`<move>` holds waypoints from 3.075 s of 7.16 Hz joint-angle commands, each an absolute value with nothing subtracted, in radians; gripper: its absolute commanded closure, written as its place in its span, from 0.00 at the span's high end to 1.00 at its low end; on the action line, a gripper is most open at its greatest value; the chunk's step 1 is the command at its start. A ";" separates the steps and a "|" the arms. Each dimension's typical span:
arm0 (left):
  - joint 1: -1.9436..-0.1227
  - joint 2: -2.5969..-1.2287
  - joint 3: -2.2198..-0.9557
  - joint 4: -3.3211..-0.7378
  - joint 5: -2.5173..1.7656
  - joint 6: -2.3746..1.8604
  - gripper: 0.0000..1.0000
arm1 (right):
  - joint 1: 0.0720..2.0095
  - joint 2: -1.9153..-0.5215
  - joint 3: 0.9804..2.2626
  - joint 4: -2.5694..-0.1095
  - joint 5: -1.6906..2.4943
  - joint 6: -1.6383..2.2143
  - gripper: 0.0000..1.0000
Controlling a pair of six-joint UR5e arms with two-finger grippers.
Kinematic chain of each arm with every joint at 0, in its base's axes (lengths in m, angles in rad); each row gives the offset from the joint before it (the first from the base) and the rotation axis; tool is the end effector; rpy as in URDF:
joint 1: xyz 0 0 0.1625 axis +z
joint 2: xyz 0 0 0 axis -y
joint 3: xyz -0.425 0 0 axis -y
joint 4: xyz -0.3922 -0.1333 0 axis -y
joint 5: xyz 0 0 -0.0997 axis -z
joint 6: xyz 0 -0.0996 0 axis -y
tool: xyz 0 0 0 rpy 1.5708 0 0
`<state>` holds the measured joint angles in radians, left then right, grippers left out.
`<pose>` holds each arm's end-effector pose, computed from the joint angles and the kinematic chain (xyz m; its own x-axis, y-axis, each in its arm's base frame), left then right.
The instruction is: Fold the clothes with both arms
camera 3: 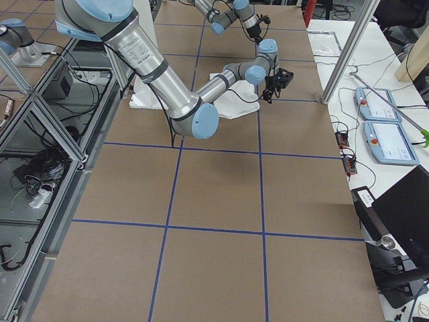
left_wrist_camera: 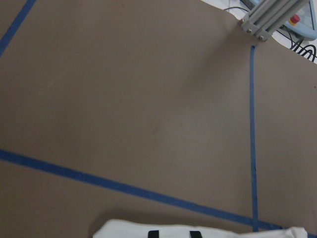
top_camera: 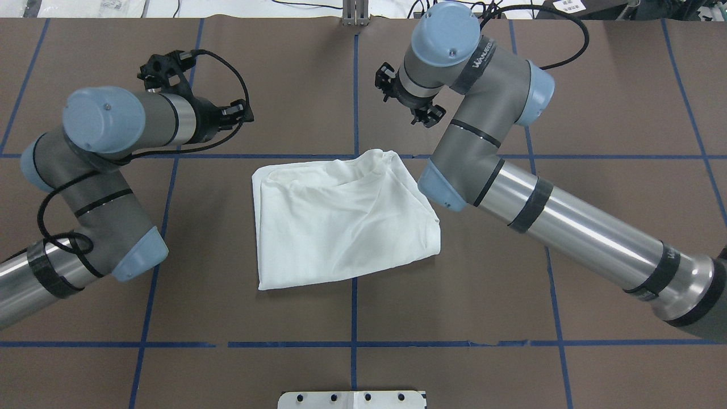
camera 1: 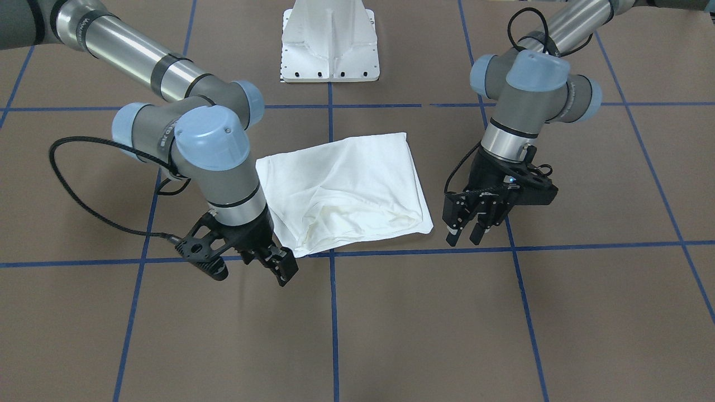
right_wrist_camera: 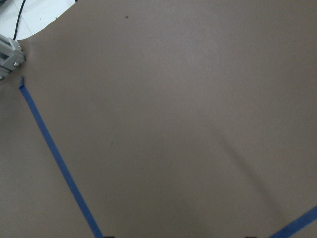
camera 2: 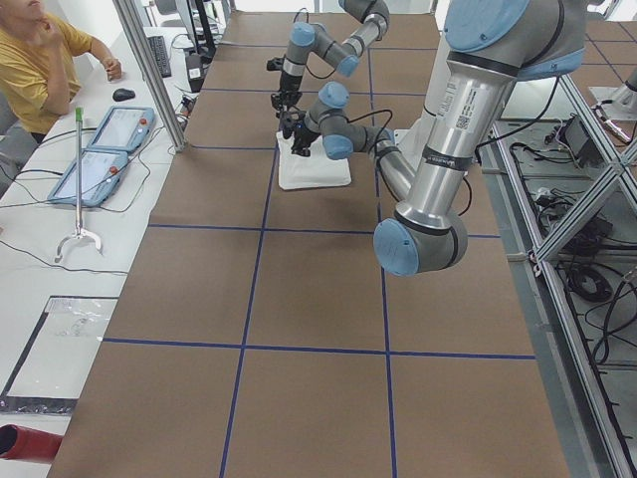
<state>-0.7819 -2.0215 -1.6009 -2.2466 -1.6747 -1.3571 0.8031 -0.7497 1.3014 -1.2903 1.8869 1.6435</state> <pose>0.3843 -0.5549 0.3123 0.4134 -0.1133 -0.9035 0.5585 0.8152 0.1534 -0.4696 -0.6339 0.2366 0.4282 0.5431 0.7223 -0.5568 0.7881 -0.2624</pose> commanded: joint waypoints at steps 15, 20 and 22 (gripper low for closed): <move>-1.663 -2.064 -1.298 -1.961 -2.316 -0.023 0.56 | 1.635 -1.063 1.258 -1.652 2.272 0.034 1.00; -1.706 -2.164 -1.143 -1.950 -2.339 0.052 1.00 | 1.654 -0.979 1.121 -1.649 2.272 -0.012 1.00; -1.704 -2.161 -1.152 -1.951 -2.338 0.051 1.00 | 1.658 -0.979 1.131 -1.649 2.278 -0.012 1.00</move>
